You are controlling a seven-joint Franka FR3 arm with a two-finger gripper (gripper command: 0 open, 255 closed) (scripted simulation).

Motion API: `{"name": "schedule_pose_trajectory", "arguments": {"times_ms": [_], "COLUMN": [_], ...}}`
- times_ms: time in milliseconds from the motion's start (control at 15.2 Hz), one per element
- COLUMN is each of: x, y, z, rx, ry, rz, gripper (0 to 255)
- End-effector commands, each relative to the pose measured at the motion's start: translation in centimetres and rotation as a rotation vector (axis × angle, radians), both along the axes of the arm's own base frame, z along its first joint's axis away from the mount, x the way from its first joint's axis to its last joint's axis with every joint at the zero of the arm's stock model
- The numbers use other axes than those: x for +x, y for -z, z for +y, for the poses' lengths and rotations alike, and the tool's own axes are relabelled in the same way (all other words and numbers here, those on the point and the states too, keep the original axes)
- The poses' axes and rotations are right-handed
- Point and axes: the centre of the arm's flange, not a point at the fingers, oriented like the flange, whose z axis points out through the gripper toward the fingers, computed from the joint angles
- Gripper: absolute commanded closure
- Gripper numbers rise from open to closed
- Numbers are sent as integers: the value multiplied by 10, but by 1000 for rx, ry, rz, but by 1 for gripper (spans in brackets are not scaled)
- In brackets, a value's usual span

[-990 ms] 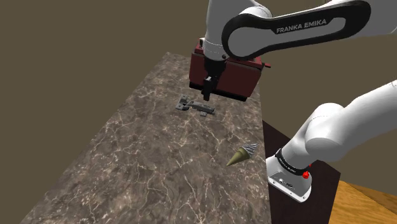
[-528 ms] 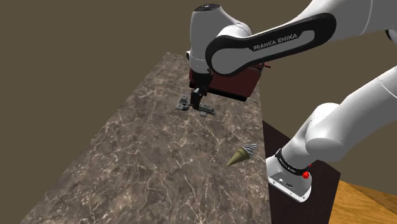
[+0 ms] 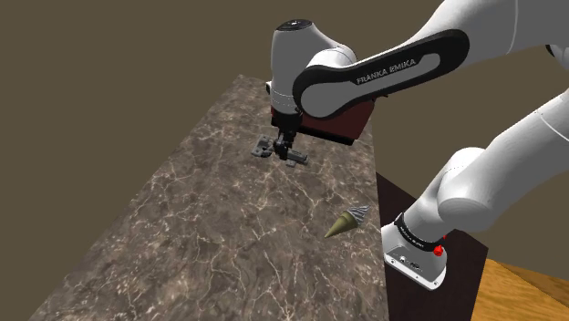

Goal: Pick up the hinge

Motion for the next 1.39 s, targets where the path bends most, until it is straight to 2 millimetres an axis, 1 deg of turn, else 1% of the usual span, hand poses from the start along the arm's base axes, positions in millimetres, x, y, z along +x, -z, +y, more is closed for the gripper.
{"name": "schedule_pose_trajectory", "arguments": {"times_ms": [0, 396, 1320], "x": [0, -1, -1], "y": [1, 1, -73], "z": [0, 0, 0], "rx": [-1, -1, -1], "ry": [0, 0, 0], "rz": [3, 3, 3], "gripper": [255, 255, 255]}}
